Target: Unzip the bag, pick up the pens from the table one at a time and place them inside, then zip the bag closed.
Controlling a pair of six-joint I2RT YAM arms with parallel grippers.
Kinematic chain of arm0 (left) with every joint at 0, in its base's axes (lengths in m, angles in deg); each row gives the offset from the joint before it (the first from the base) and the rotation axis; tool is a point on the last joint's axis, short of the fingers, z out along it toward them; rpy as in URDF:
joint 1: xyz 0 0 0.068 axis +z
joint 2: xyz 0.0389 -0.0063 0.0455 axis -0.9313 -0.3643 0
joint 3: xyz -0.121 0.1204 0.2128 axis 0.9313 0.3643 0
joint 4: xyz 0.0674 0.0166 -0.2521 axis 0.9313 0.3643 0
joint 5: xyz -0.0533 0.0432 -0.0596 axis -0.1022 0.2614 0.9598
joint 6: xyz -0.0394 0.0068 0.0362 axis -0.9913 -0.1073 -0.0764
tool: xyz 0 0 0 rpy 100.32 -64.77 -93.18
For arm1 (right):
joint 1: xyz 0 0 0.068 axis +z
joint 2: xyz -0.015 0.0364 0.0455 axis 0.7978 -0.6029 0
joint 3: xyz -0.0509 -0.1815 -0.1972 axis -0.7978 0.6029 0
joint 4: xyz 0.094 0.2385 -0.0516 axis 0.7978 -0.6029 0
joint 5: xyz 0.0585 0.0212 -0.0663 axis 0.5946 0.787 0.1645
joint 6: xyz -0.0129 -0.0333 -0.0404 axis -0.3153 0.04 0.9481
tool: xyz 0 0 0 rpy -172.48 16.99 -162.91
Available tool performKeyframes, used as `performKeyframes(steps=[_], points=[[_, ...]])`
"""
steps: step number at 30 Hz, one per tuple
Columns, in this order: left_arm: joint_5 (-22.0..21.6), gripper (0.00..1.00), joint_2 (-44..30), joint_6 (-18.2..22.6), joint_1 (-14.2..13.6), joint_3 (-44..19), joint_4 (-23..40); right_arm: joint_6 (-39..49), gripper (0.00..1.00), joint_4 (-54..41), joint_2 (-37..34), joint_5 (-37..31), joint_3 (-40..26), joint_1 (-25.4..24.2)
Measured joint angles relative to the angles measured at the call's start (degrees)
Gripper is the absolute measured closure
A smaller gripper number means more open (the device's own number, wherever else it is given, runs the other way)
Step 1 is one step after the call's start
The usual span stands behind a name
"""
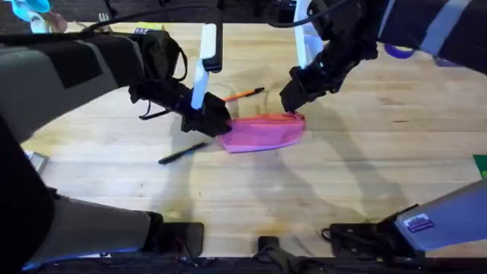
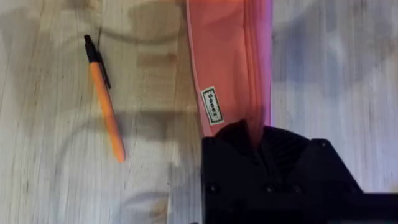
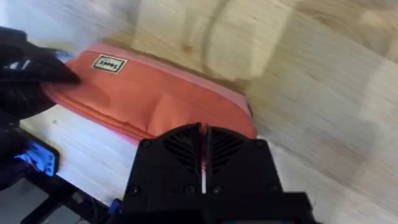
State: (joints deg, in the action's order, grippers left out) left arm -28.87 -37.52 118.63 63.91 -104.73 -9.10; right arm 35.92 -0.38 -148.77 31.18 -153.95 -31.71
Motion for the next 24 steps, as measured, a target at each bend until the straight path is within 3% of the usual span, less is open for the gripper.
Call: performKeyframes(steps=[5,13,24], points=[[0.0,0.958,0.0,0.0,0.0,0.0,0.0,-0.1,0.968,0.1,0.0,4.3,0.0,0.1],[0.0,0.958,0.0,0.0,0.0,0.0,0.0,-0.1,0.968,0.9,0.0,4.8,0.0,1.9],[-0.2,0.958,0.0,0.0,0.0,0.0,0.0,-1.7,0.968,7.6,0.0,4.6,0.0,10.9]])
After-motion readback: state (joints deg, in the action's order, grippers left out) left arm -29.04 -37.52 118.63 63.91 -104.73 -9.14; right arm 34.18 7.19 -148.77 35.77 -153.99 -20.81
